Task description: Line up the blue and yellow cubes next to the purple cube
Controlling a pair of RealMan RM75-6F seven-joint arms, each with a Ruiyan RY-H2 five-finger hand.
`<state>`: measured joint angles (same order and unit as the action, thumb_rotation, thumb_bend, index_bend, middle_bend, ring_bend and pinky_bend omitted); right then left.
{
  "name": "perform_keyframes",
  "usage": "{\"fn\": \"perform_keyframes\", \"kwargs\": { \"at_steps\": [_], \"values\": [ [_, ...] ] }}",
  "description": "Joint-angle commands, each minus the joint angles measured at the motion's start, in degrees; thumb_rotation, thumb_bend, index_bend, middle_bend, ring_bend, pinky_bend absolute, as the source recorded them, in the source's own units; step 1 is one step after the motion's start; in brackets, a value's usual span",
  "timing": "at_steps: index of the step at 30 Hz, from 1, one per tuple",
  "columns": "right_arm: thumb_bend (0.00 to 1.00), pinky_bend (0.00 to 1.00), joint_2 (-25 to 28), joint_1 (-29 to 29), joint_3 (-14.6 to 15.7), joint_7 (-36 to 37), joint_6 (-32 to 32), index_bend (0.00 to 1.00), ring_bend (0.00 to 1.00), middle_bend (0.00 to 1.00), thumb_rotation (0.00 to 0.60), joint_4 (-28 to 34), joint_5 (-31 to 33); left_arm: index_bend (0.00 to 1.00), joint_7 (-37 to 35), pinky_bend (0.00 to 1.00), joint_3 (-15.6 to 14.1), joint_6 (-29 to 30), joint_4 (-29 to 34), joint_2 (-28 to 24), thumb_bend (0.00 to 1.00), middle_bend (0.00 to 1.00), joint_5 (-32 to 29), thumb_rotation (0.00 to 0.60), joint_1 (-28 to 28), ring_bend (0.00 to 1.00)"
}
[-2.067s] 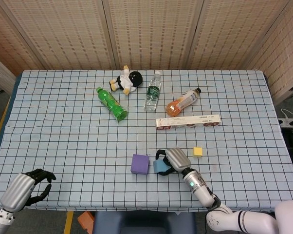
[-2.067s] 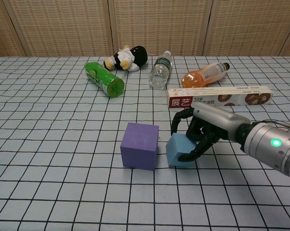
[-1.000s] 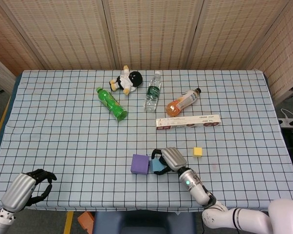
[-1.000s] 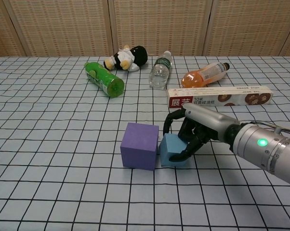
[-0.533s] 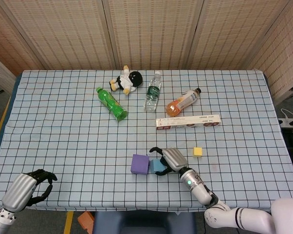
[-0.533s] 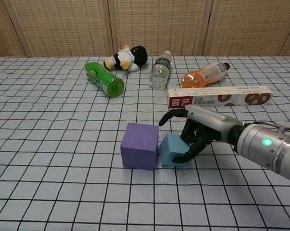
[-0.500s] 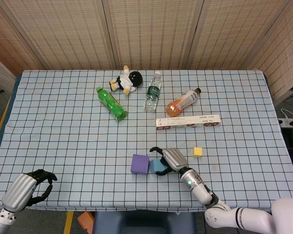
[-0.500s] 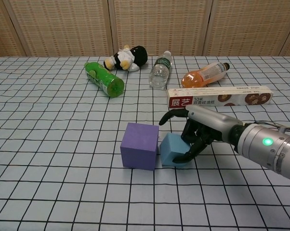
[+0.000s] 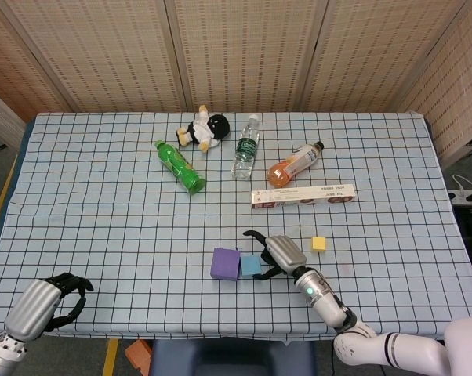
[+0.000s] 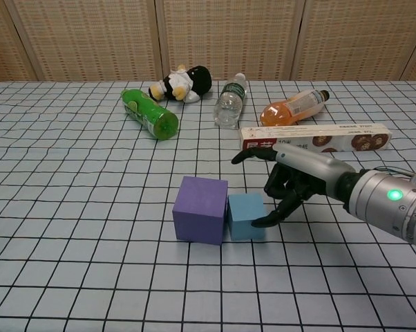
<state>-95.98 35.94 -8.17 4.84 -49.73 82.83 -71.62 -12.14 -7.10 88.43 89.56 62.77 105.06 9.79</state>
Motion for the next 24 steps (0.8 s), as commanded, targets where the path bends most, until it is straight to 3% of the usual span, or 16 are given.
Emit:
{"fn": "perform_keyframes", "kwargs": {
  "at_steps": [1,11,15,21,24],
  "values": [
    [0.0,0.99,0.0,-0.1,0.2,0.7,-0.2,0.16,0.81,0.96,0.6,-0.1,-0.6,0.46,0.0,0.66,0.0,0.0,0.0,0.0,0.49,0.54,-0.1,0.6,0.0,0.45],
    [0.02,1.0,3.0,-0.8,0.8,-4.3,-1.4,0.23,0.82,0.96,0.6,2.3,1.2,0.46,-0.3,0.66,0.1,0.2,0.0,0.0,0.48,0.54,-0.2,0.6,0.0,0.45],
    [0.19,1.0,4.6,-1.2,0.6,-8.0,-2.0,0.25,0.82,0.96,0.6,4.5,4.1,0.46,0.0,0.66,0.0,0.1,0.0,0.0,0.48,0.54,-0.2,0.6,0.0,0.45],
    [0.45,1.0,7.6,-0.2,-0.2,-9.5,2.3,0.32,0.83,0.97,0.6,8.8,11.6,0.46,0.2,0.66,0.1,-0.1,0.1,0.1,0.48,0.54,-0.2,0.6,0.0,0.45],
    [0.5,1.0,8.0,0.3,-0.2,-10.1,2.9,0.33,0.83,0.98,0.6,9.3,13.2,0.46,0.3,0.66,0.1,-0.1,0.2,0.1,0.48,0.54,-0.2,0.6,0.0,0.45]
  ]
}}
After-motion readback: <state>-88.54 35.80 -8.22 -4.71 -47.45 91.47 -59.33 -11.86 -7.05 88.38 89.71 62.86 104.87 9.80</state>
